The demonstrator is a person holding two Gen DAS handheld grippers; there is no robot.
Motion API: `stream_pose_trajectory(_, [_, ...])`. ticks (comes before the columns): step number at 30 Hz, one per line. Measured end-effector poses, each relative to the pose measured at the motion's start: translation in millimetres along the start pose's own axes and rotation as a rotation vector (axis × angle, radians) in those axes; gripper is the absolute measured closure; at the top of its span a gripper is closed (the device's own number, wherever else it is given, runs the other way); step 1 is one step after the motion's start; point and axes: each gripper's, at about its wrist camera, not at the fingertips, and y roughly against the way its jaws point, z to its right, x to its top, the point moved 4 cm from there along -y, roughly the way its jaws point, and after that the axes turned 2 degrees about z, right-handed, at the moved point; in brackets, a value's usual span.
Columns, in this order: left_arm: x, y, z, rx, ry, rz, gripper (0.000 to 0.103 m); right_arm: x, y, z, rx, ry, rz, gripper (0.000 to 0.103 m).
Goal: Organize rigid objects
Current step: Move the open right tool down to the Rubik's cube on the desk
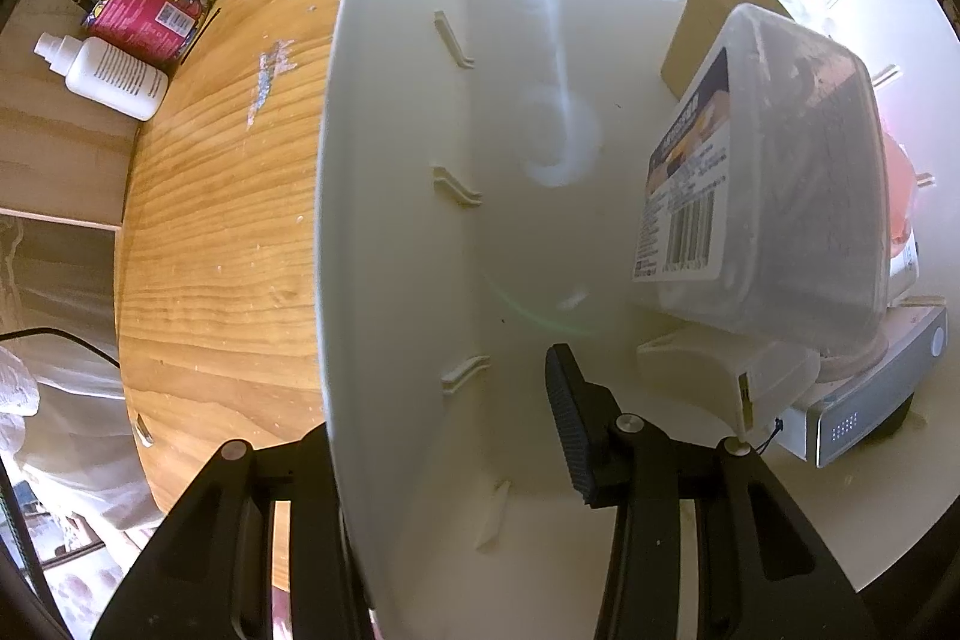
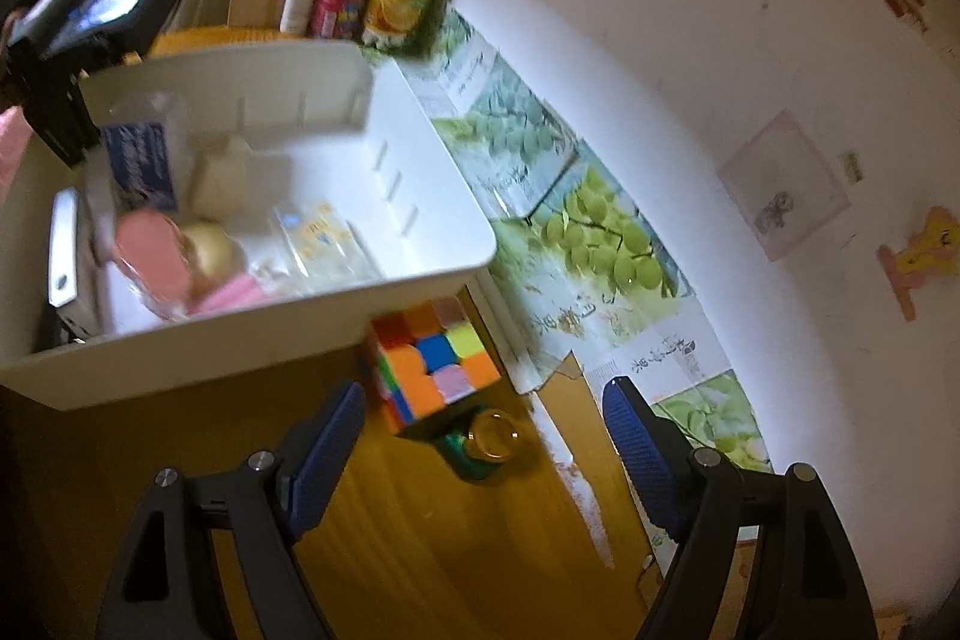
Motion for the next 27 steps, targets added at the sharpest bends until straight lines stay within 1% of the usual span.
stream_pose_trajectory(6, [0,0,0,-0.001,0.013,-0.006,0.056,-3,-29,-11,0.074,0.067,-0.040,0.021])
stream_pose_trajectory(9, [0,0,-2,0.000,0.024,-0.007,0.056,-4,-40,-16,0.101,0.078,-0.048,0.021])
stream_pose_trajectory(18, [0,-1,-6,-0.002,0.046,-0.017,0.055,2,-66,-20,0.128,0.081,-0.053,0.021])
stream_pose_trajectory(27, [0,-3,-12,-0.002,0.063,-0.026,0.054,8,-85,-20,0.156,0.051,-0.053,0.021])
